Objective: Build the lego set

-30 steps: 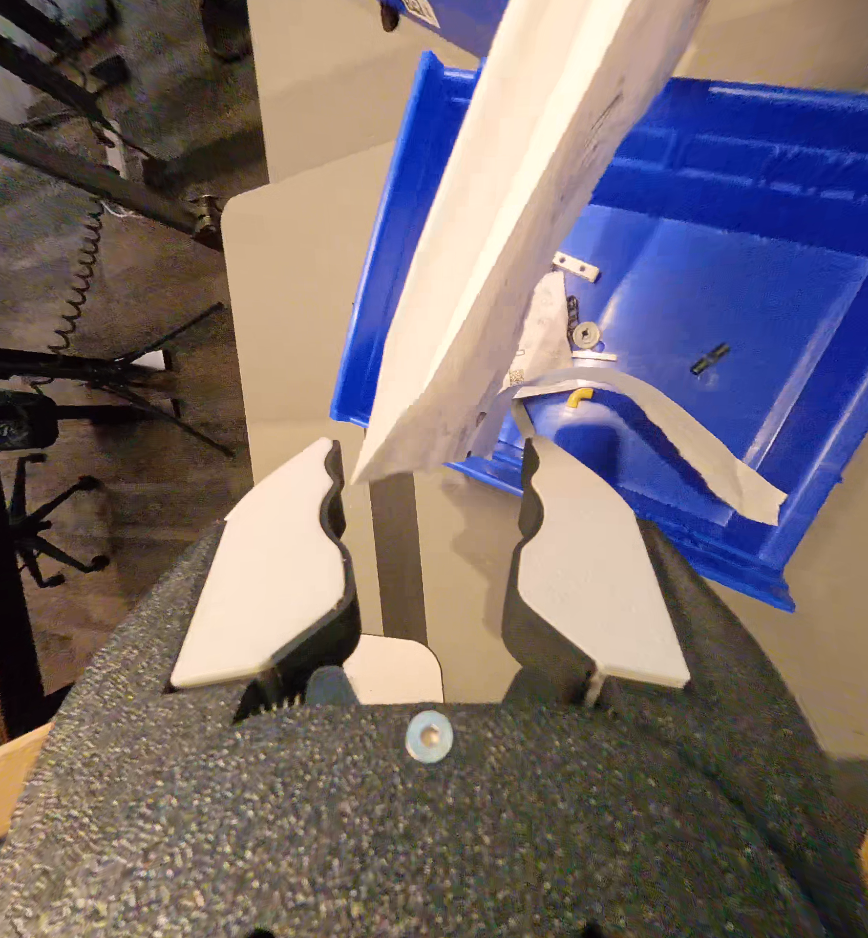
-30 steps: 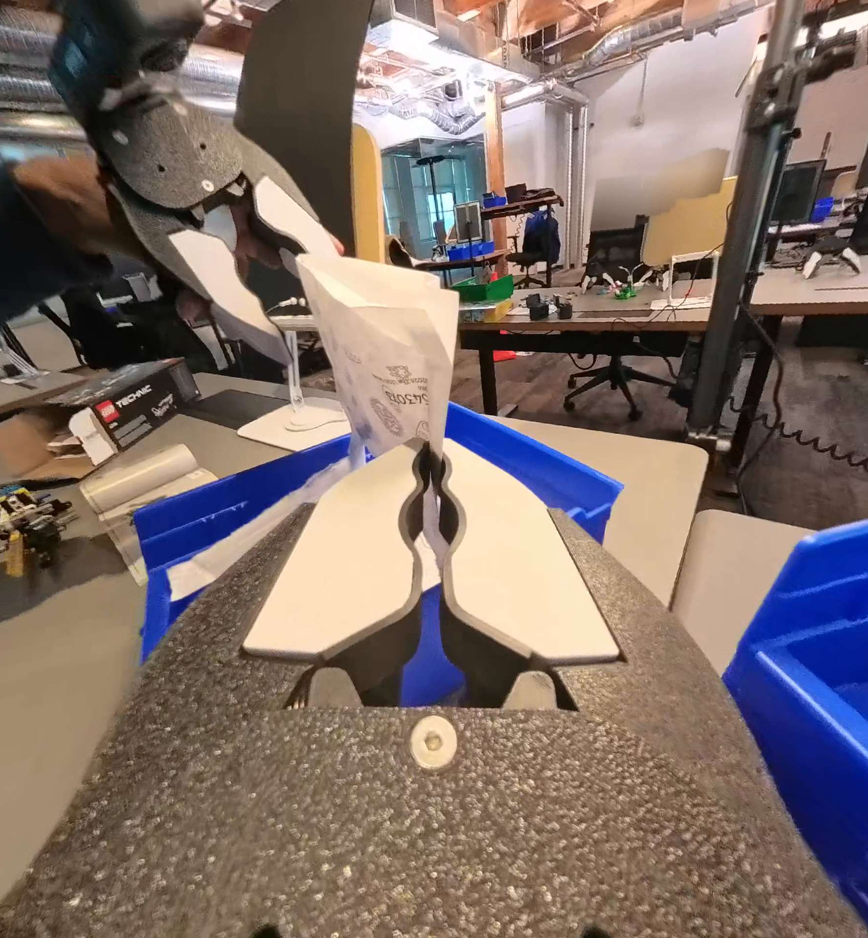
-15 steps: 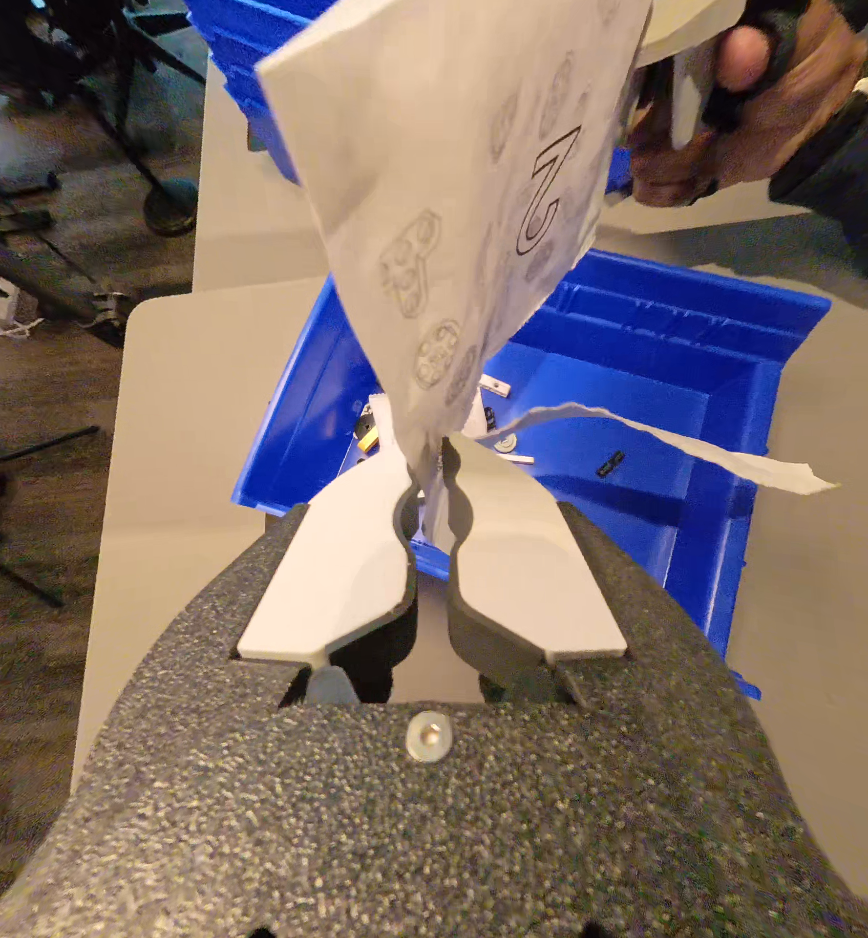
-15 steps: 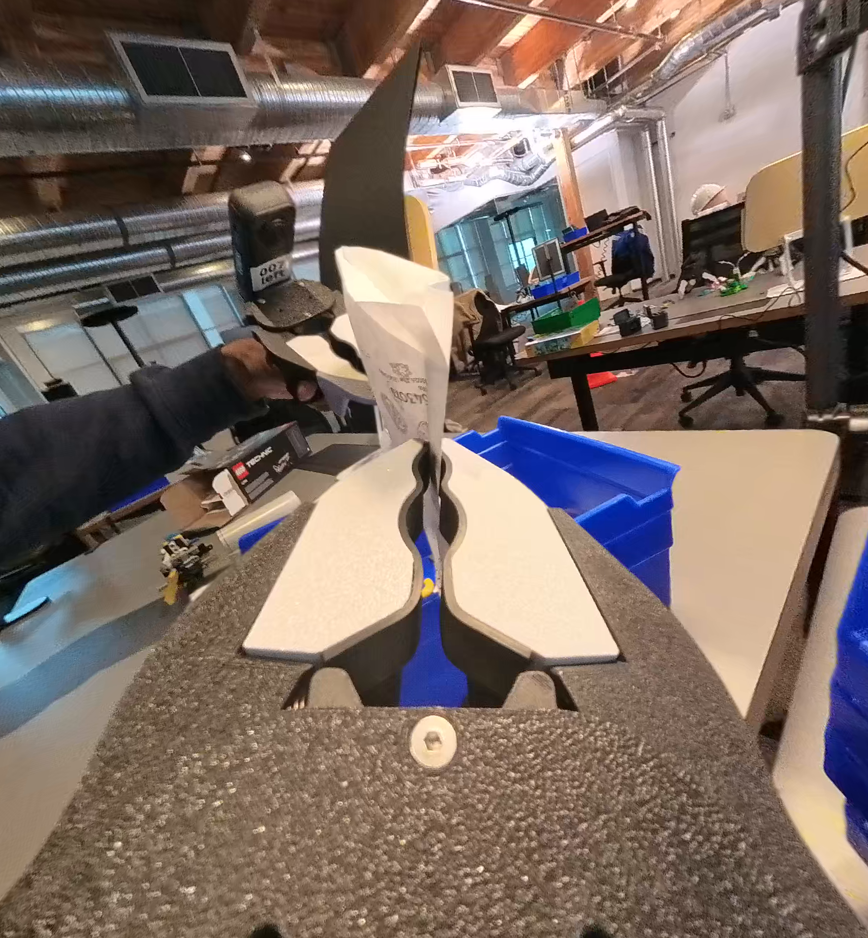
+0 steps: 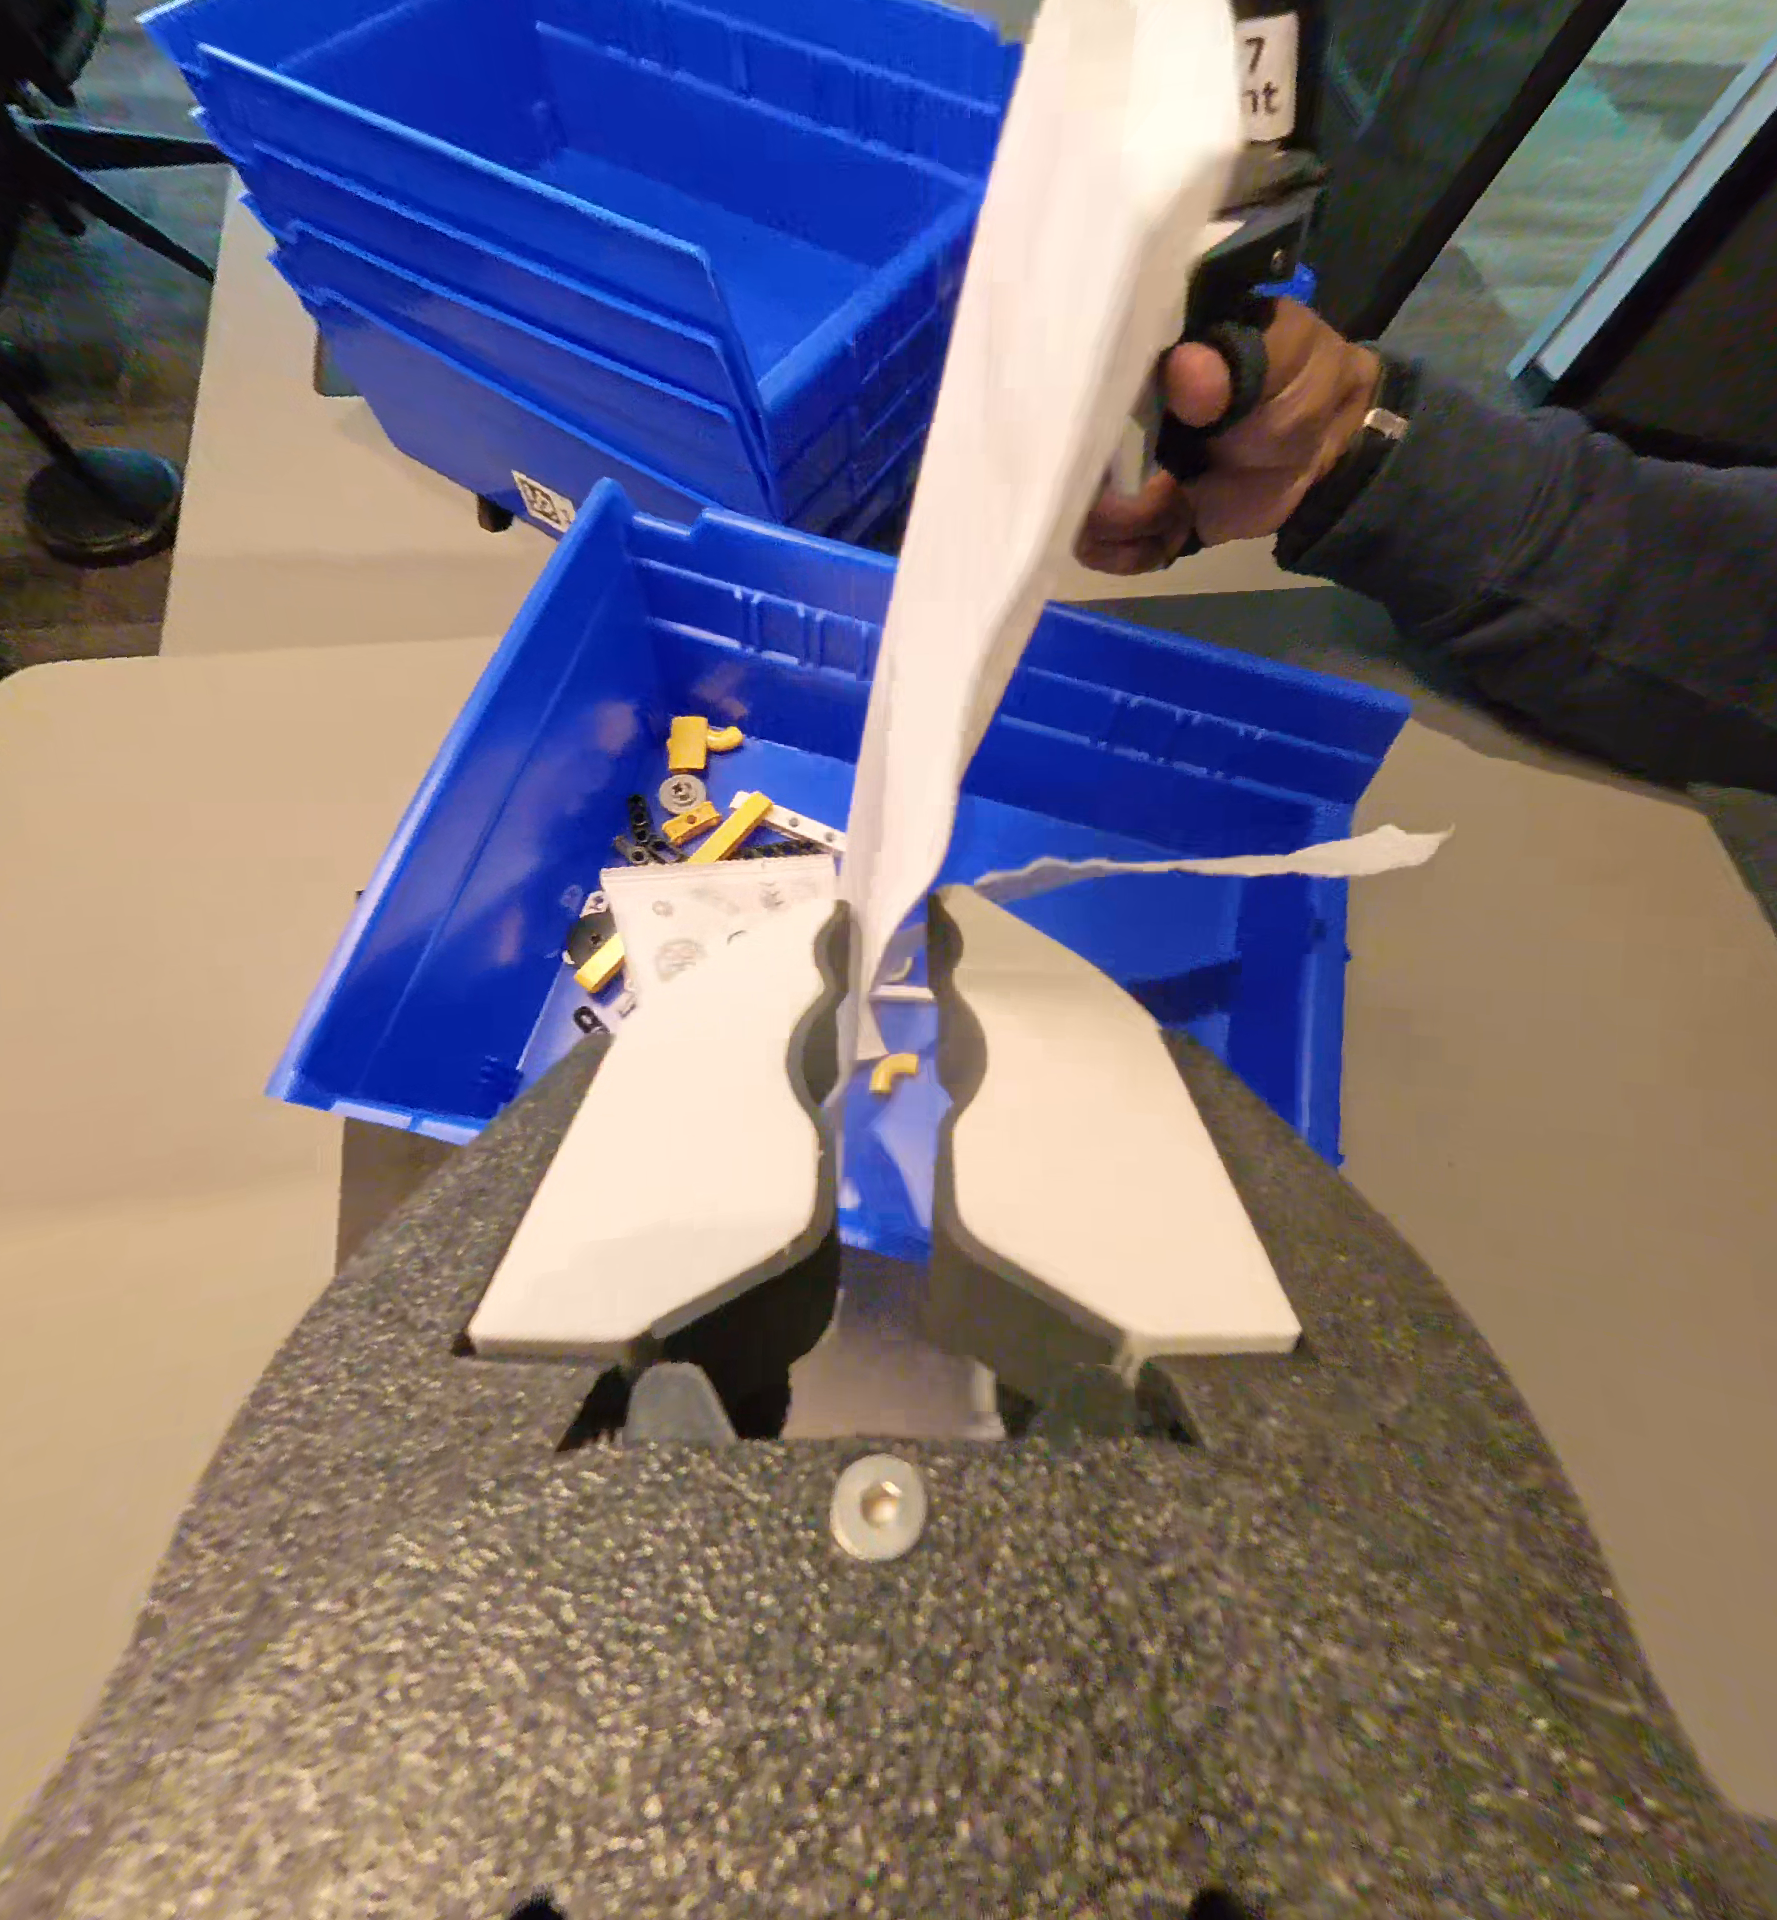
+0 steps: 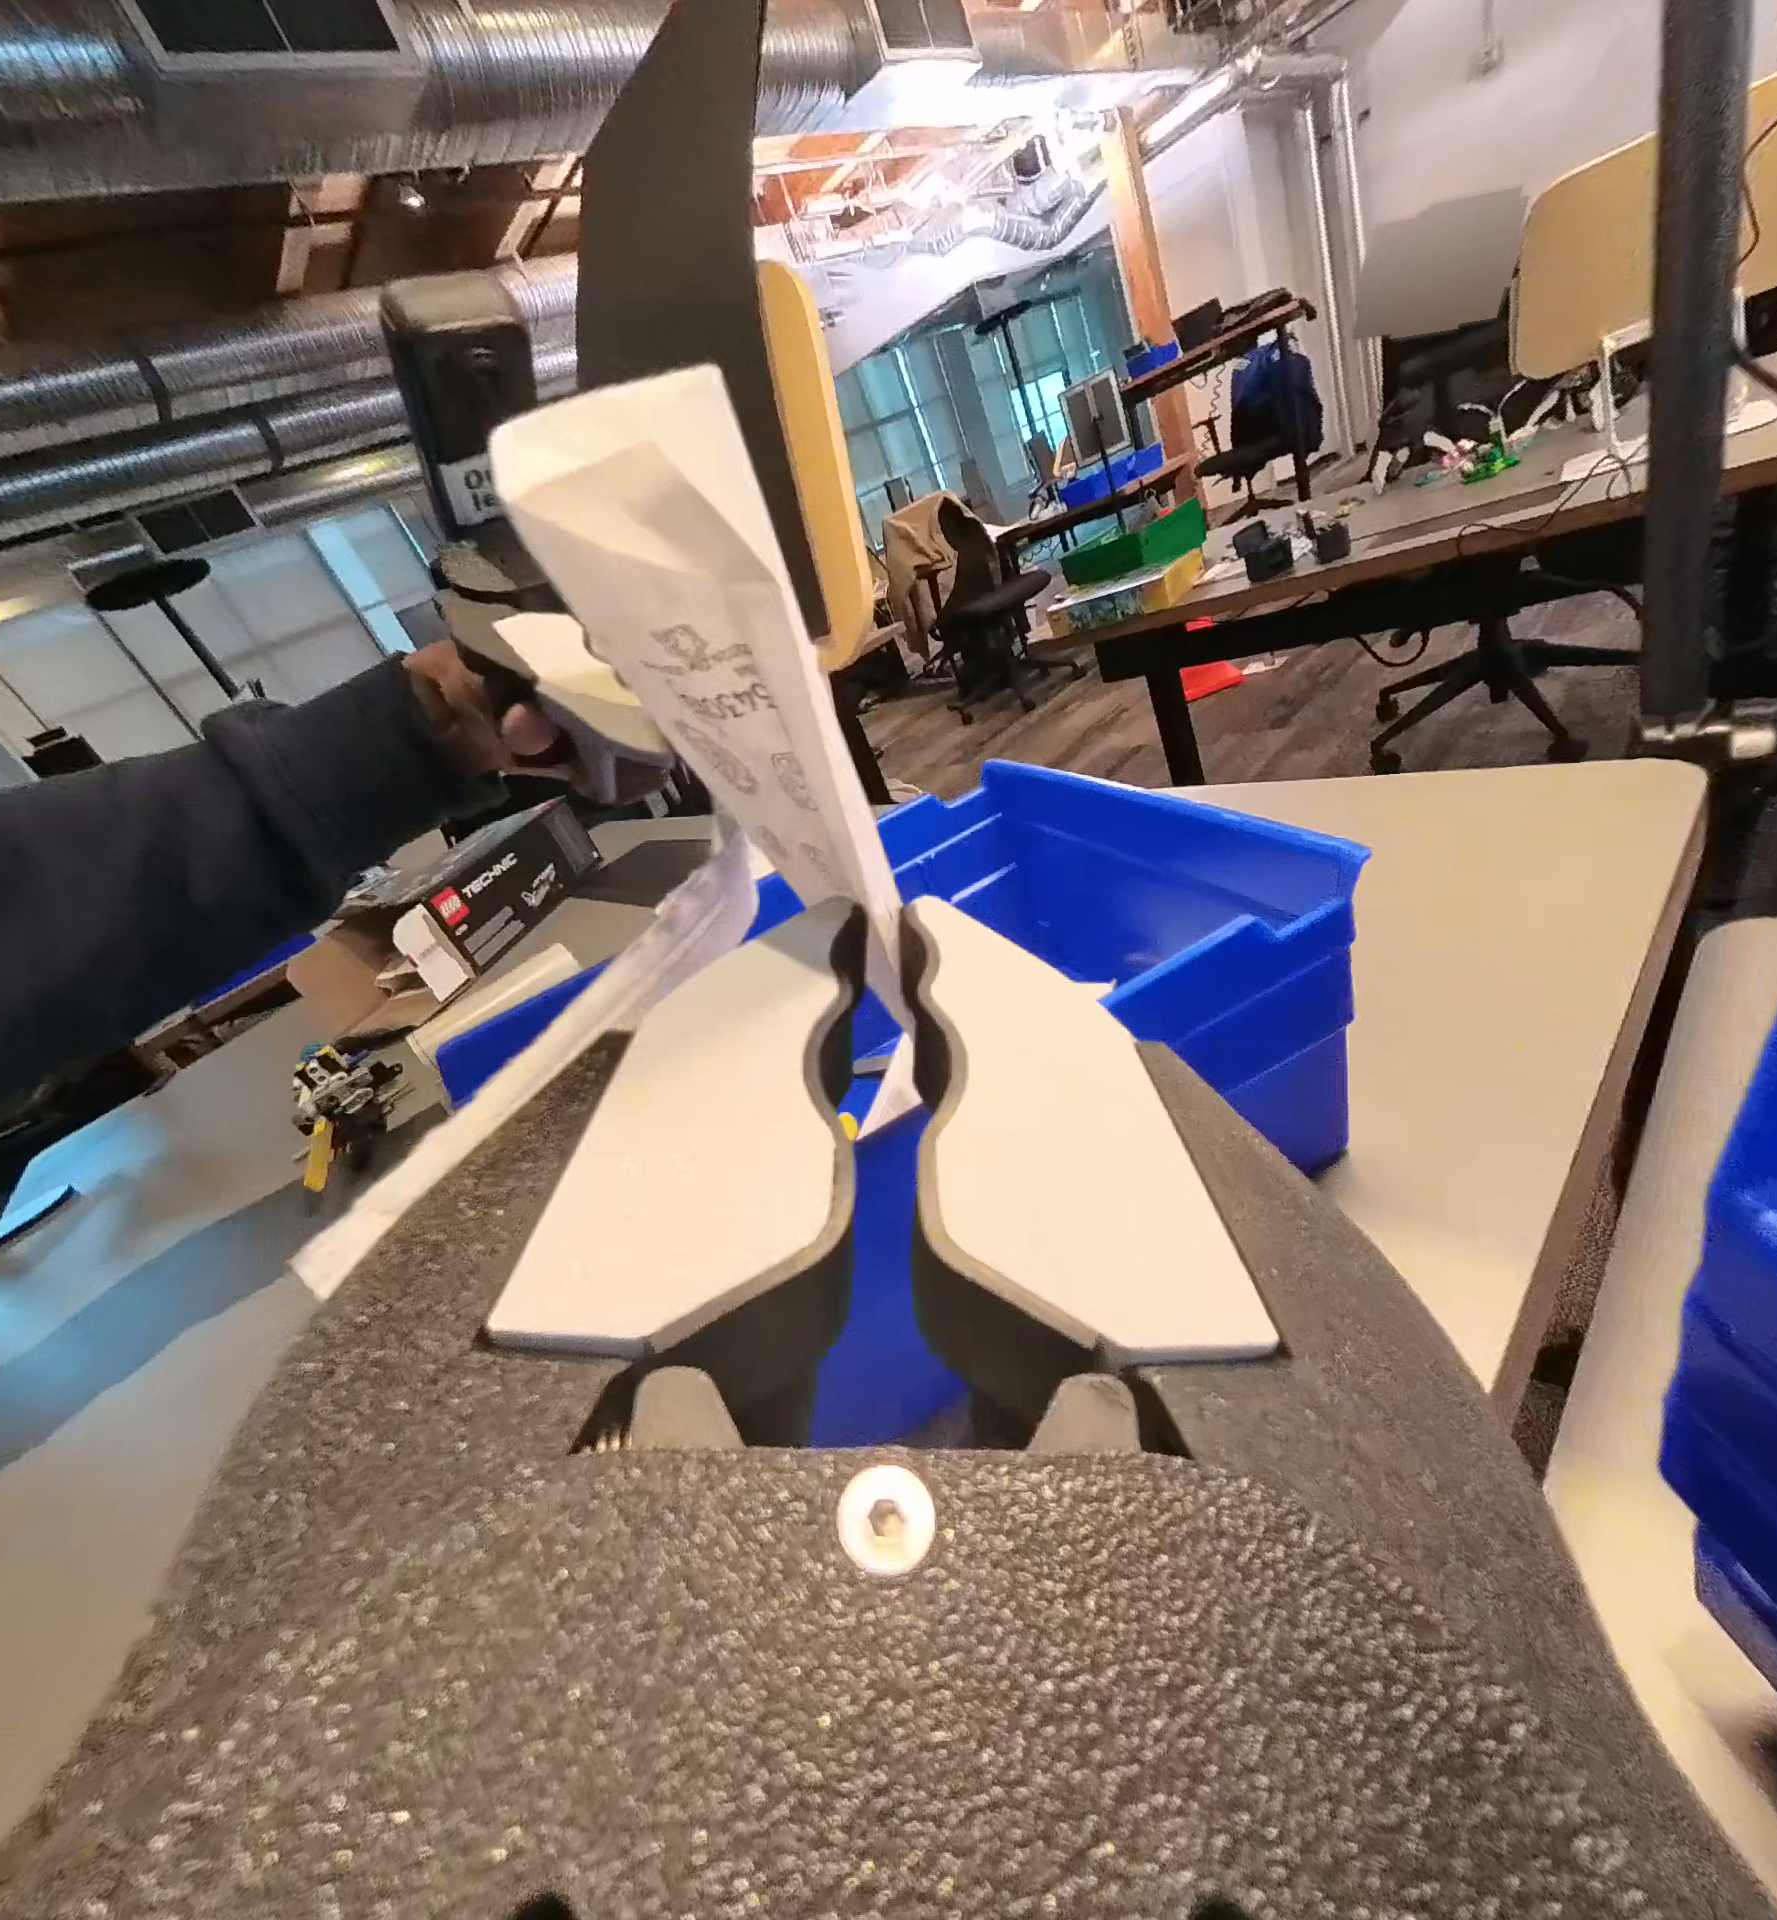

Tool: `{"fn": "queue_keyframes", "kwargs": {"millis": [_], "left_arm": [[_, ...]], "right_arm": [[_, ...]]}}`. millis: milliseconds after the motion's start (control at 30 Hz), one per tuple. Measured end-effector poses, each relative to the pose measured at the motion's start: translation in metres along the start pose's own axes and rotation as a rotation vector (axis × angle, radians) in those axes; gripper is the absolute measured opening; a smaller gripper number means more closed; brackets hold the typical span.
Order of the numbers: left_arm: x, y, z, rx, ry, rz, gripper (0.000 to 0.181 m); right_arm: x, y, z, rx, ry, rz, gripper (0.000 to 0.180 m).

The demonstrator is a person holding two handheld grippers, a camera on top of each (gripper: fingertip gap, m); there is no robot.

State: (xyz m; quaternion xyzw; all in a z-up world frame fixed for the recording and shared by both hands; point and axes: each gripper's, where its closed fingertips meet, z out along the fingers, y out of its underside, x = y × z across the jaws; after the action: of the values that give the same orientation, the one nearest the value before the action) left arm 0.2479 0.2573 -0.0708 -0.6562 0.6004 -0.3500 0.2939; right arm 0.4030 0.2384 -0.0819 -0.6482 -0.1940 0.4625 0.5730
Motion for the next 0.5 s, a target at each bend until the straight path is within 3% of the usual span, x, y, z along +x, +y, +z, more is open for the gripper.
{"fn": "queue_keyframes", "kwargs": {"millis": [67, 500], "left_arm": [[-0.001, 0.002, 0.000, -0.006, 0.004, -0.018, 0.024], [-0.021, -0.005, -0.001, 0.062, -0.108, -0.065, 0.029]], "right_arm": [[-0.002, -0.002, 0.000, 0.009, -0.012, 0.002, 0.000], [0.005, -0.014, -0.001, 0.145, -0.030, 0.128, 0.000]]}}
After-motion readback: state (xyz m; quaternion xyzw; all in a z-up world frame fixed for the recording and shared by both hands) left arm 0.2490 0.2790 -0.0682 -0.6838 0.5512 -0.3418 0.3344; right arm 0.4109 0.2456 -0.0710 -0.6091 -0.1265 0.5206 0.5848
